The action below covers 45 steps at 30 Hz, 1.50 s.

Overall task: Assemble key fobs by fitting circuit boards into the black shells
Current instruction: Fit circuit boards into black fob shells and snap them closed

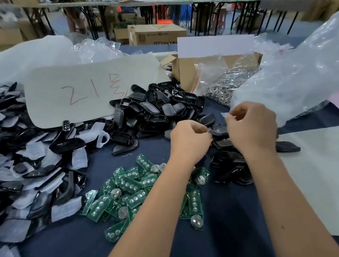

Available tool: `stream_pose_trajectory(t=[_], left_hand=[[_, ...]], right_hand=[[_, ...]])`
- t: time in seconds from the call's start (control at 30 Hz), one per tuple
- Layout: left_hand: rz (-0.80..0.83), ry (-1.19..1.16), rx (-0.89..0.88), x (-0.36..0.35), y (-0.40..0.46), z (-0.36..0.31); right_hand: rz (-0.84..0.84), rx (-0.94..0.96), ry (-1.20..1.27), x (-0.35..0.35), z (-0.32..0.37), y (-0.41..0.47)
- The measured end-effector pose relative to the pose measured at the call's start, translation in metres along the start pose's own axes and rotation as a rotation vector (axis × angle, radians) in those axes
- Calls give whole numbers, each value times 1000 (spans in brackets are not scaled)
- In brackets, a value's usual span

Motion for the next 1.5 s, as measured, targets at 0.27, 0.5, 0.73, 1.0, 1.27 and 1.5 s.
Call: stream_pose_trajectory(t=[0.27, 0.5, 0.73, 1.0, 1.27, 1.5], left_hand=[[-330, 250, -93, 83, 14, 5], [-375, 83, 8, 126, 18, 17], [-256, -309, 198, 142, 18, 22], [-507, -231, 92, 183, 12, 46], [-532, -199, 39, 189, 3, 57], [-370, -286, 33, 170, 2, 56]], right_hand=[[340, 452, -9, -80, 81, -37], [297, 491, -74, -108, 97, -51], [431, 593, 332, -89, 105, -60], [647, 586, 425, -69, 112, -86], [1071, 567, 348, -74, 117, -99], [650, -123, 993, -99, 89, -103]])
Point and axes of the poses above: each hand's wrist, its own y-axis towards the middle knuckle, its own x-axis out of the back of the hand, z = x × y, the point moved 2 cm from there along y, towards the middle knuckle, and after that the axes turned 9 degrees about -z, right-handed, at the moved point
